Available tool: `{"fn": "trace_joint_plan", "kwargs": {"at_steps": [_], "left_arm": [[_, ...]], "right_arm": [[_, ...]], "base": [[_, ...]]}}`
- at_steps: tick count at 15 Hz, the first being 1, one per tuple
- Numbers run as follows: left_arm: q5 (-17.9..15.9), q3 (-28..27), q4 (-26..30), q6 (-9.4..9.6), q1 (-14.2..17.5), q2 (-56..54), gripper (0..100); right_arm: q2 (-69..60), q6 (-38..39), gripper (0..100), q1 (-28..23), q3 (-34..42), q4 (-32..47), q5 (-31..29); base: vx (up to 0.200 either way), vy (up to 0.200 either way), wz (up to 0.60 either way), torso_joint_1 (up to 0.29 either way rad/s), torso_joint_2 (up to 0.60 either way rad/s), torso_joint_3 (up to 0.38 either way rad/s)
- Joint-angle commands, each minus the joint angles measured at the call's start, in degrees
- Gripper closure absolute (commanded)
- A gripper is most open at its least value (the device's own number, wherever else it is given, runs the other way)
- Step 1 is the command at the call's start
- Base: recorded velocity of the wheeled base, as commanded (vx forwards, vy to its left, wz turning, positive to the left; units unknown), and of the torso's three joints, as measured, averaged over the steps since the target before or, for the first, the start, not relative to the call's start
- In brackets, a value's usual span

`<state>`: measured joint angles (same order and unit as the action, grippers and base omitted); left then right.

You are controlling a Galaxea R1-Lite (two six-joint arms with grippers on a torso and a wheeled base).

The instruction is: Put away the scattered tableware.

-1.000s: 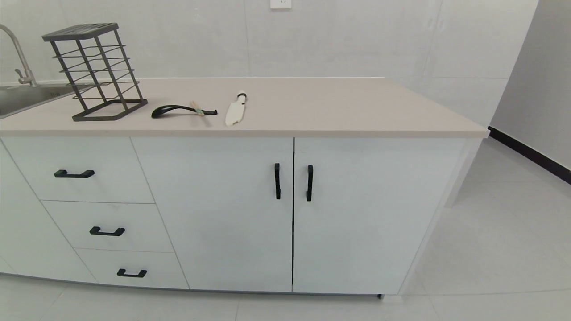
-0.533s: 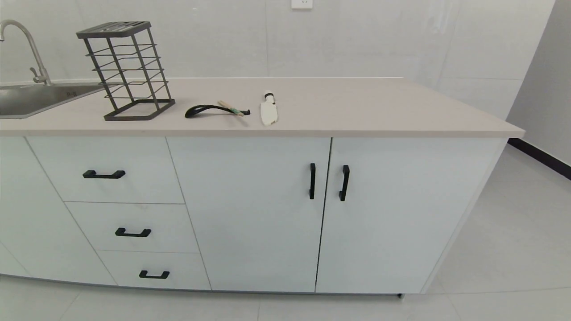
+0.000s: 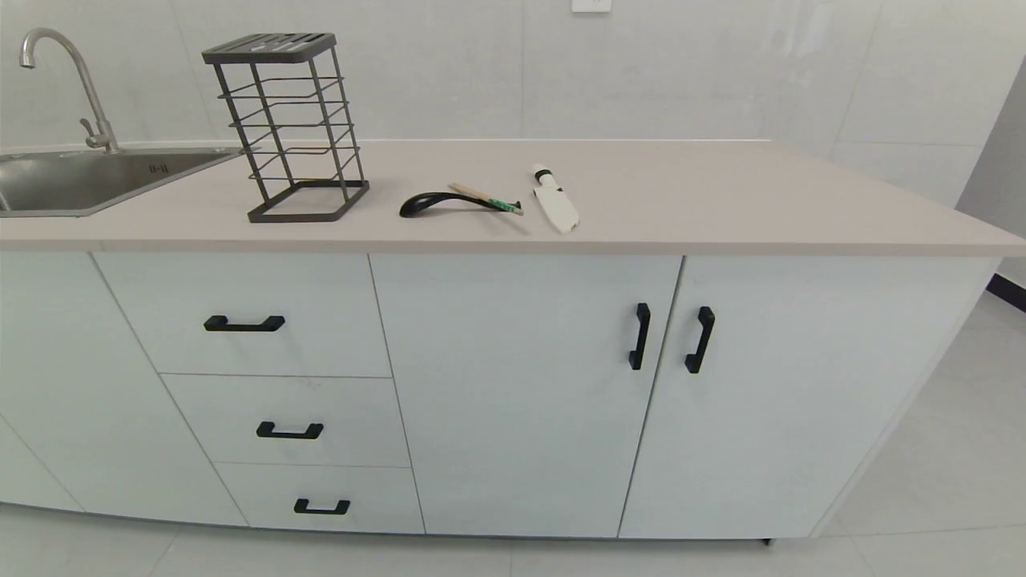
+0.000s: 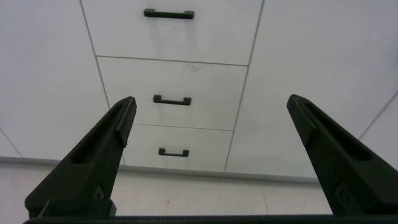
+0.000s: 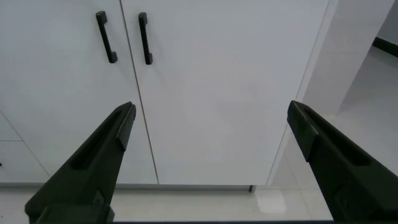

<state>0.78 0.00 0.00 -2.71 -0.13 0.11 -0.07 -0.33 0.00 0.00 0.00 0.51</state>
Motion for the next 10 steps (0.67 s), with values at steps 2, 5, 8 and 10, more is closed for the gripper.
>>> {"fn": "trace_joint_plan", "kwargs": {"at_steps": [2, 5, 8, 10], "left_arm": [[0.01, 0.0, -0.09, -0.02, 0.05, 0.07, 0], [0.01, 0.0, -0.09, -0.02, 0.05, 0.07, 0], [0.01, 0.0, 0.0, -0.19, 0.05, 0.07, 0], [0.01, 0.0, -0.09, -0.19, 0.05, 0.07, 0]], "right_arm": [[0.07, -0.02, 0, 0.09, 0.0, -0.09, 0.02], [0.07, -0.02, 0, 0.09, 0.0, -0.09, 0.02], [0.07, 0.07, 0, 0.09, 0.0, -0.09, 0.02], [0.07, 0.07, 0, 0.09, 0.0, -0.09, 0.02]], "base": [[0.0, 0.0, 0.0, 0.0, 0.0, 0.0], [0.0, 0.0, 0.0, 0.0, 0.0, 0.0], [0.0, 0.067, 0.0, 0.001, 0.0, -0.001], [0.0, 0.2, 0.0, -0.005, 0.0, 0.005]]}}
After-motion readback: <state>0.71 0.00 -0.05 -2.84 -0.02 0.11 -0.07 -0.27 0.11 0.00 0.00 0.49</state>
